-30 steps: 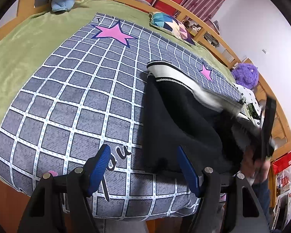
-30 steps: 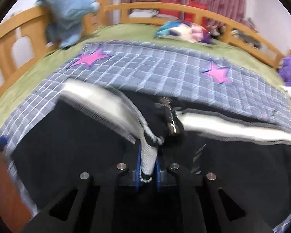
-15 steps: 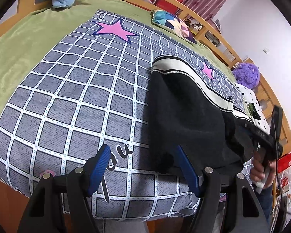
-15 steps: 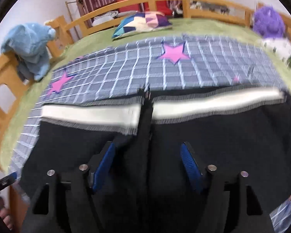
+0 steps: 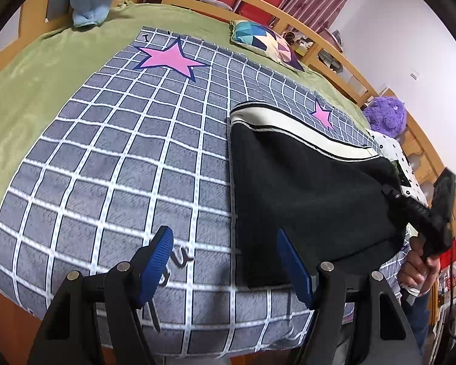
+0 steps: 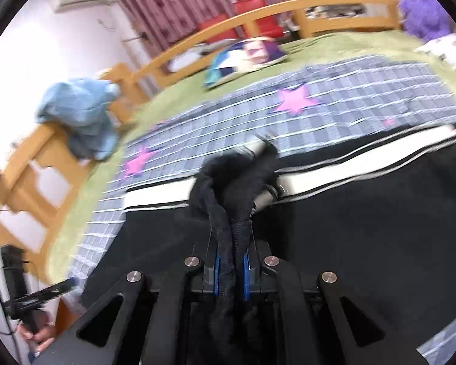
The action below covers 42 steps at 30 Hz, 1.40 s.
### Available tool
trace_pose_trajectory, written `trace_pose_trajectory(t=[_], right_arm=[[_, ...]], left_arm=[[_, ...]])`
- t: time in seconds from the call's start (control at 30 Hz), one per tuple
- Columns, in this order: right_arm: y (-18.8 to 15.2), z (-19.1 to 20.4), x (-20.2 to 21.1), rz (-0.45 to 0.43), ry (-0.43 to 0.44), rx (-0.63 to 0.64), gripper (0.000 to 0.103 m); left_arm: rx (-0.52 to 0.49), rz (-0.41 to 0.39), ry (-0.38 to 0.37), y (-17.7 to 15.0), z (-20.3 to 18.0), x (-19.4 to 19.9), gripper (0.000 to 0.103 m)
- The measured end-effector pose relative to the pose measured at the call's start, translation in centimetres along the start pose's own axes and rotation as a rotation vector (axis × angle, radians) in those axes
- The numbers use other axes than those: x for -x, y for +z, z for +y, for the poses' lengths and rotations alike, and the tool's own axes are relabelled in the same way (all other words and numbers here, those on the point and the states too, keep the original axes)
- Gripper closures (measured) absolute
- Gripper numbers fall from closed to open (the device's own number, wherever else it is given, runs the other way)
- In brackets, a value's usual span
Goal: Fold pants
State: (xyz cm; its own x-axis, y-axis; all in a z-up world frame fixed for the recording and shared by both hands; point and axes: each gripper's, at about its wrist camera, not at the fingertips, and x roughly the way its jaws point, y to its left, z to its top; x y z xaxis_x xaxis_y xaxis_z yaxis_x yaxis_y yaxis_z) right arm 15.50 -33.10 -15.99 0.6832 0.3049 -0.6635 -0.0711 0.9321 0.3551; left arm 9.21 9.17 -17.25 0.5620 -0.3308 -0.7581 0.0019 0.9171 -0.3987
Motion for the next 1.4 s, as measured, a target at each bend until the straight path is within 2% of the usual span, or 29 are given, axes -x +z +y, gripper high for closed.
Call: trace_pose_trajectory(t=[0.03,0.07,0.13,0.17,0.2,0.27,0.3,0.43,0.5,0.57,0.63,0.77,0.83,0.9,1.0,1.07,1.13,1.17,1.3,1.4], right_arm=[[-0.1,-0.5,-1.0,0.038,-0.055,0.02,0.087],[-0.6,-1.2,-2.7,0.122,-0.09,0.028,0.08],[-2.0,-2.1,-5.3,0.266,-0.115,0.03,0.075],[-2.5,-2.3,-5.6,0.294,-0.123,0.042,0.074],[-2.9,-2.3,-5.1,0.289,-0.123,0.063,0.073],[-3.1,-2.1,-2.9,0.233,-0.153,0.075,0.061],[-3.1,-2.0,-1.6,0.191,-0.167,0.074,0.059],[-2.7,-0.5,1.6,0.086,-0.096,0.083,0.055],[-3.2,0.5,2.4,0.059,-0.033,0.1,0.049],[-3.3,1.1,2.2,0.056,-0.019,0.116,0.048],[-3.4,0.8,1.3,0.068,-0.026,0.1,0.048],[-3.4,-0.3,-0.1,0.089,-0.005,0.051,0.048],[-4.0,-0.7,-0.2,0.098,-0.006,0.052,0.048],[-4.3,-1.3,-0.8,0.114,-0.021,0.048,0.048],[-4.4,-2.6,-0.7,0.131,-0.024,0.006,0.048],[-4.5,-3.3,-1.0,0.154,-0.02,-0.017,0.048],[-4.7,-3.6,-1.3,0.164,-0.028,-0.021,0.048],[-4.8,-3.8,-1.6,0.171,-0.03,-0.025,0.048],[-5.1,-3.6,-2.0,0.164,-0.034,-0.024,0.048],[-5.1,-3.1,-1.9,0.169,-0.043,-0.01,0.048]], left_arm=[[-0.004,0.004,0.0,0.2,-0.2,-0.3,0.034],[-0.007,0.006,0.001,0.3,-0.3,-0.4,0.034],[-0.016,0.015,0.001,0.6,-0.8,-0.9,0.034],[-0.021,0.019,0.002,0.7,-0.9,-1.0,0.034],[-0.026,0.022,0.004,0.9,-1.1,-1.2,0.034],[-0.036,0.019,0.019,1.3,-1.2,-1.5,0.034],[-0.039,0.018,0.028,1.5,-1.3,-1.6,0.034],[-0.054,-0.008,0.05,3.4,-1.9,-2.6,0.034],[-0.063,-0.014,0.043,4.6,-2.3,-3.7,0.036],[-0.069,-0.02,0.008,5.9,-2.7,-4.8,0.039],[-0.07,-0.027,-0.035,7.1,-3.1,-5.8,0.046],[-0.039,0.003,-0.115,10.0,-3.5,-9.0,0.048],[-0.033,0.024,-0.11,11.1,-3.6,-11.0,0.048],[-0.029,0.02,-0.073,11.9,-3.2,-12.0,0.051],[-0.014,0.0,-0.06,12.8,-2.1,-12.6,0.051],[-0.031,0.003,-0.051,13.0,-1.6,-12.3,0.056],[-0.032,0.014,-0.06,13.1,-1.1,-12.2,0.067],[-0.025,0.028,-0.067,13.2,-0.9,-12.5,0.069],[0.102,0.1,-0.165,14.0,0.4,-14.2,0.07],[0.168,0.12,-0.189,14.6,0.7,-14.8,0.07]])
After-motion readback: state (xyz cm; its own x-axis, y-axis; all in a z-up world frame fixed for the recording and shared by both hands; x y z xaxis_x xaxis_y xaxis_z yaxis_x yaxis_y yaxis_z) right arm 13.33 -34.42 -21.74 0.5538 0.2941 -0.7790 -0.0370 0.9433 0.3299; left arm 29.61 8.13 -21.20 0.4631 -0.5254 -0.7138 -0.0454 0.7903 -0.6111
